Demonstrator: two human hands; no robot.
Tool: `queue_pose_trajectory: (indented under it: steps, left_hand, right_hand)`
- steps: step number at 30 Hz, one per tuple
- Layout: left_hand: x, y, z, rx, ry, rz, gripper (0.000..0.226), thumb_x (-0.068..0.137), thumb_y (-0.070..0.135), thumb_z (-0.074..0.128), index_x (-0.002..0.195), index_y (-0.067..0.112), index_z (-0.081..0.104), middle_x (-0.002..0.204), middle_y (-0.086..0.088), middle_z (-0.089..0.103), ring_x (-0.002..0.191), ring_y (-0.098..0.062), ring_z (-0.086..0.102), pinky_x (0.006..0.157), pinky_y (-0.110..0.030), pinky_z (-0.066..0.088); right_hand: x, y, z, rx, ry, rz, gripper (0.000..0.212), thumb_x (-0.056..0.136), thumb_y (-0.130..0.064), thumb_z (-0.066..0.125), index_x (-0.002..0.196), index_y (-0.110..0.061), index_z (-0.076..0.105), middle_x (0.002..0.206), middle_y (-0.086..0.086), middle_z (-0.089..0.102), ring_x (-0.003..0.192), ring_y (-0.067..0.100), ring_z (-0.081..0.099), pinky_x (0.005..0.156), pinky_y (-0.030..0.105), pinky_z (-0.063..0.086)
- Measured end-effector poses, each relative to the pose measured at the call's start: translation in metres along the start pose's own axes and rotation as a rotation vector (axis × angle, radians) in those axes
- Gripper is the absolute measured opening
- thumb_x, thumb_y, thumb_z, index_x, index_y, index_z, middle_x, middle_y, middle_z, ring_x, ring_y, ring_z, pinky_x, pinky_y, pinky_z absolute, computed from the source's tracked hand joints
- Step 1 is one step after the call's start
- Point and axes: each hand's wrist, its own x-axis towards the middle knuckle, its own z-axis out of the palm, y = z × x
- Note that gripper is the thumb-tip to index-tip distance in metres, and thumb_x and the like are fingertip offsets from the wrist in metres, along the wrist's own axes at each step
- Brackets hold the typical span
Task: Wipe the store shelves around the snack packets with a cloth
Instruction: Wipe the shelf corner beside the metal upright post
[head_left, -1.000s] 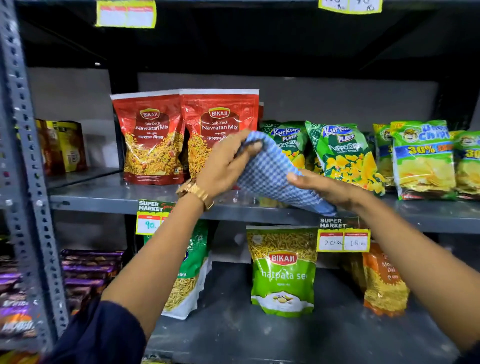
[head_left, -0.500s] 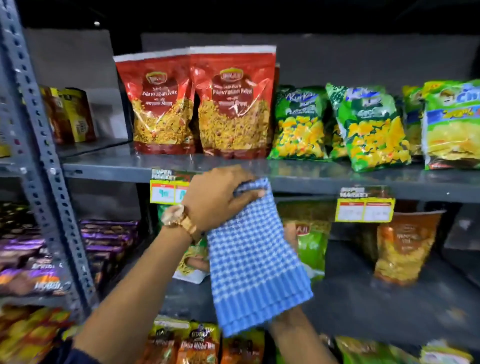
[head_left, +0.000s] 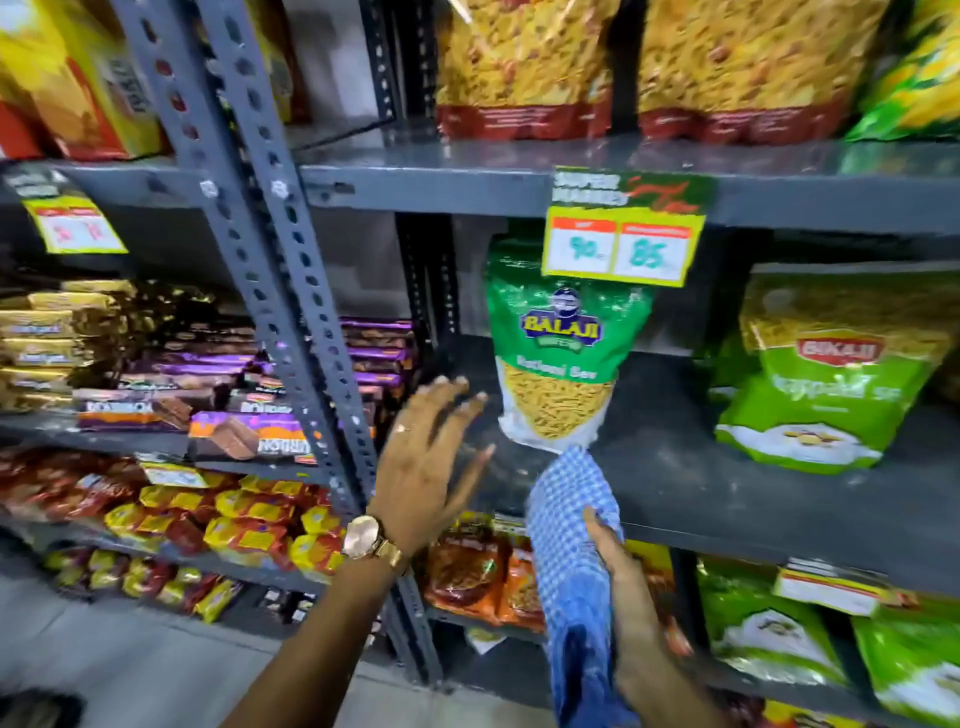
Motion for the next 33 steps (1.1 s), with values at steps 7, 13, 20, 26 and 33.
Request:
queue_pose_trajectory:
  steps: [7,13,20,26,33]
  left_hand:
    - [0.039,-0.092,-0.016,0.286,0.376,-0.124,0.072,0.087,0.031,0.059,0.139,0.003,0.019,0.146,-0.02,0.016,0.14,-0.038,0.011,0.117,-0.049,0.013]
    - [0.052,-0.122,0.008,0.303,0.396,-0.1,0.081,0.09,0.022,0.052,0.144,0.012,-0.007,0.155,-0.001,-0.018,0.144,-0.021,-0.01,0.119,-0.04,0.002]
    - [0.053,-0.129,0.014,0.308,0.434,-0.064,0.078,0.087,0.014,0.05,0.144,0.011,-0.003,0.155,0.002,-0.019,0.144,-0.019,-0.008,0.119,-0.04,-0.001]
    - [0.052,-0.132,0.016,0.31,0.452,-0.038,0.083,0.083,0.011,0.056,0.145,0.011,0.0,0.156,0.001,-0.016,0.144,-0.02,-0.008,0.119,-0.041,-0.001]
    - [0.055,-0.132,0.015,0.309,0.47,-0.015,0.081,0.088,0.027,0.055,0.144,0.011,0.0,0.156,0.001,-0.015,0.144,-0.021,-0.005,0.119,-0.039,0.003]
  right_hand:
    - [0.069,0.026,0.083,-0.651,0.255,-0.69,0.074,0.078,-0.06,0.031,0.137,-0.015,0.037,0.148,0.004,0.035,0.138,0.016,0.028,0.116,0.037,0.02]
    - [0.159,0.038,0.128,-1.074,0.367,-0.753,0.069,0.08,-0.039,0.02,0.134,0.0,0.036,0.144,0.021,0.039,0.136,0.034,0.03,0.115,0.047,0.023]
    - [0.231,0.031,0.165,-1.054,0.503,-0.643,0.072,0.086,-0.047,0.019,0.125,0.008,0.045,0.131,0.031,0.05,0.123,0.041,0.045,0.107,0.049,0.034]
    - [0.278,0.008,0.181,-1.091,0.59,-0.597,0.069,0.085,-0.042,0.024,0.111,0.017,0.05,0.114,0.039,0.057,0.105,0.048,0.055,0.094,0.05,0.045]
    - [0.311,-0.026,0.168,-1.171,0.49,-0.538,0.034,0.077,-0.01,0.048,0.107,0.003,0.057,0.111,0.03,0.062,0.102,0.042,0.057,0.088,0.041,0.045]
